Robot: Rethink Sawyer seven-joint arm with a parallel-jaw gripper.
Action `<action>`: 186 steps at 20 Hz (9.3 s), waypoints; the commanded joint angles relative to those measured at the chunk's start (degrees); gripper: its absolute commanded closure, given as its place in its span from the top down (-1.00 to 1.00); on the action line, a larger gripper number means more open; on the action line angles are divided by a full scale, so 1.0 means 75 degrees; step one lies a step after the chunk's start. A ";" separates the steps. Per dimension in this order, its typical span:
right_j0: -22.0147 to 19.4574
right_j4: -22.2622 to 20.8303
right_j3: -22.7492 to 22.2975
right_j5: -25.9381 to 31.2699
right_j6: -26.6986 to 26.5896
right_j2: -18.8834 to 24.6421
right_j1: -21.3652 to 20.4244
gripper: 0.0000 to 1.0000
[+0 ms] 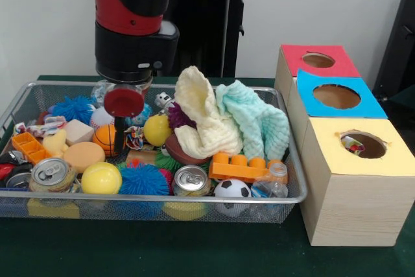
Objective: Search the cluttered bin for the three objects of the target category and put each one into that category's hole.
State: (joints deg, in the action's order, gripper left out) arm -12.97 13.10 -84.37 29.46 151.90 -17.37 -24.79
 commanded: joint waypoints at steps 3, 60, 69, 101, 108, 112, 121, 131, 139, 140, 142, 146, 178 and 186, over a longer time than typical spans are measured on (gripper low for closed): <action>-0.0294 -0.0557 -0.1007 -0.0956 -0.0150 0.1074 0.0650 1.00; -0.2374 -0.2536 -0.3829 -0.2895 0.0092 0.1631 -0.0667 1.00; -0.1142 -0.1834 -0.2900 -0.1476 0.0494 0.1519 -0.0967 1.00; -0.1069 -0.1892 -0.2167 -0.1233 0.0232 0.1495 -0.0549 1.00; -0.1122 -0.1998 -0.1736 -0.0867 -0.0004 0.1472 -0.0457 1.00; -0.1200 -0.2077 -0.1614 -0.0830 -0.0073 0.1479 -0.0423 1.00; -0.1630 -0.2395 -0.1568 -0.1369 -0.0274 0.1578 -0.0232 1.00; -0.1616 -0.2497 -0.1846 -0.1776 -0.0034 0.1554 -0.0142 1.00; -0.1167 -0.2276 -0.2039 -0.1727 0.0330 0.1475 -0.0208 1.00; -0.1149 -0.2265 -0.2059 -0.1745 0.0344 0.1475 -0.0208 1.00; -0.1119 -0.2242 -0.2061 -0.1750 0.0362 0.1467 -0.0204 1.00; -0.1112 -0.2224 -0.1972 -0.1732 0.0331 0.1450 -0.0164 1.00; -0.1151 -0.2316 -0.2046 -0.2583 0.0406 0.1303 0.0246 1.00; -0.1182 -0.2401 -0.1976 -0.2676 0.0294 0.1275 0.0359 1.00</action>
State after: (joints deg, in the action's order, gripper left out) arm -21.28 -3.34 -100.31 12.27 151.90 -8.71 -24.76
